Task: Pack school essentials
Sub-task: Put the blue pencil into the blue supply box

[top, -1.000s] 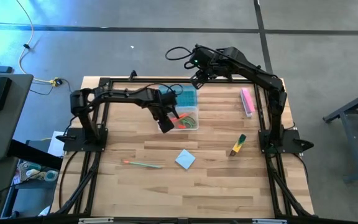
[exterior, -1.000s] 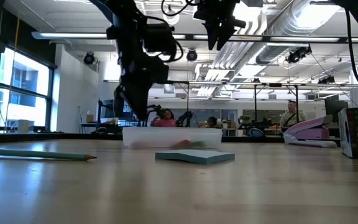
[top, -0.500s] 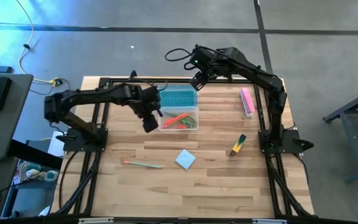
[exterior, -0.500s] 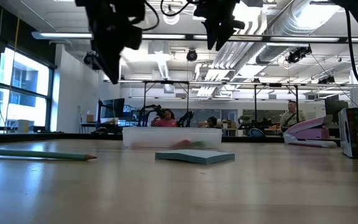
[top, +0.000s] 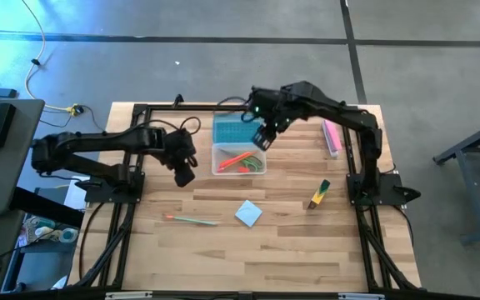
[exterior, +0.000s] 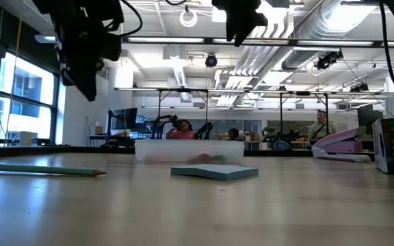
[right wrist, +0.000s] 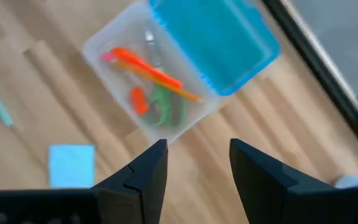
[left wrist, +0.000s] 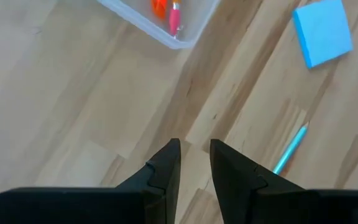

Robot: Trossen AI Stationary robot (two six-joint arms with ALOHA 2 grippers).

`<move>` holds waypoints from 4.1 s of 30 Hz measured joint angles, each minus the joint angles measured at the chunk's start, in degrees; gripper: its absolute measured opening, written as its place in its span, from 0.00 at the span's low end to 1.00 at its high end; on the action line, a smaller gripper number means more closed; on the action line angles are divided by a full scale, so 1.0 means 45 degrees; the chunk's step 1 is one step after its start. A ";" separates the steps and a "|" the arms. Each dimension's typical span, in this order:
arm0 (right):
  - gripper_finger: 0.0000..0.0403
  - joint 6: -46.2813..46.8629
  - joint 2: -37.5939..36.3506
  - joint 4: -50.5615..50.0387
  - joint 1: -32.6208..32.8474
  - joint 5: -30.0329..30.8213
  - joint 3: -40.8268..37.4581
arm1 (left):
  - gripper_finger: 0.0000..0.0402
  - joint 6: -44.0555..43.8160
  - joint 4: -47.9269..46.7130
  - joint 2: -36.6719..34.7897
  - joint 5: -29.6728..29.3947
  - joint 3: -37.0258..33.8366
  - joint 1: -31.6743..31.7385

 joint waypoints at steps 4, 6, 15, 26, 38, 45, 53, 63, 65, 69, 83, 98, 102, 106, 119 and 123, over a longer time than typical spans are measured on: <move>0.40 0.0955 0.0000 0.0002 0.0955 0.0131 0.0000 | 0.19 0.0081 -0.0013 -0.0400 0.0000 -0.0137 -0.0390; 0.40 0.1626 -0.0005 0.0002 0.1384 0.0353 0.0000 | 0.19 0.0172 -0.0003 -0.0579 0.0000 -0.0141 -0.0578; 0.40 0.4759 0.0034 0.0002 0.3213 0.1569 -0.0008 | 0.19 0.0499 -0.0303 -0.0807 0.0087 -0.0141 -0.1561; 0.40 0.8701 0.0371 0.0002 0.5236 0.2357 -0.0010 | 0.19 0.0569 -0.0703 -0.0807 0.0062 -0.0141 -0.3340; 0.40 1.0931 0.1229 0.0478 0.6551 0.2301 -0.0019 | 0.21 -0.0676 -0.0752 -0.0807 0.0049 -0.0141 -0.6126; 0.40 1.1176 0.1277 0.0541 0.6940 0.2747 -0.0019 | 0.32 -0.0484 -0.1218 -0.0797 -0.0695 -0.0141 -0.8020; 0.40 1.0798 0.1277 0.0536 0.6874 0.2879 -0.0019 | 0.39 -0.0711 -0.1363 -0.0479 -0.1616 -0.0138 -0.9760; 0.40 0.9401 0.1273 0.0526 0.6398 0.2341 -0.0019 | 0.38 -0.1167 -0.1271 0.1892 -0.2190 -0.0146 -0.9997; 0.40 0.9210 0.1273 0.0526 0.6351 0.2335 -0.0019 | 0.39 -0.1086 -0.1269 0.2447 -0.2110 -0.0146 -0.9827; 0.40 0.8895 0.1273 0.0531 0.6309 0.2306 -0.0019 | 0.39 -0.1088 -0.1183 0.3488 -0.1150 -0.0152 -0.9291; 0.40 0.8679 0.1263 0.0342 0.6300 0.2311 -0.0005 | 0.39 -0.1411 0.1222 0.4089 -0.1130 -0.2328 -0.8775; 0.40 0.9117 0.1259 0.0342 0.6295 0.2375 -0.0005 | 0.29 -0.0510 0.1847 0.4060 -0.1005 -0.2676 -0.8771; 0.40 0.9223 0.1263 0.0342 0.6285 0.2456 -0.0005 | 0.17 -0.0305 0.1824 0.4080 -0.1183 -0.2686 -0.8771; 0.40 0.9510 0.1263 0.0342 0.6213 0.2476 -0.0005 | 0.07 -0.0016 0.1823 0.4080 -0.1258 -0.2691 -0.8771; 0.40 1.0271 0.1259 0.0336 0.5873 0.2492 0.0068 | 0.05 0.0813 0.1899 0.2444 -0.0905 -0.2778 -0.8175; 0.40 1.0257 0.1258 0.0337 0.5824 0.2617 0.0404 | 0.05 0.0885 0.2406 0.1786 -0.0967 -0.2764 -0.7528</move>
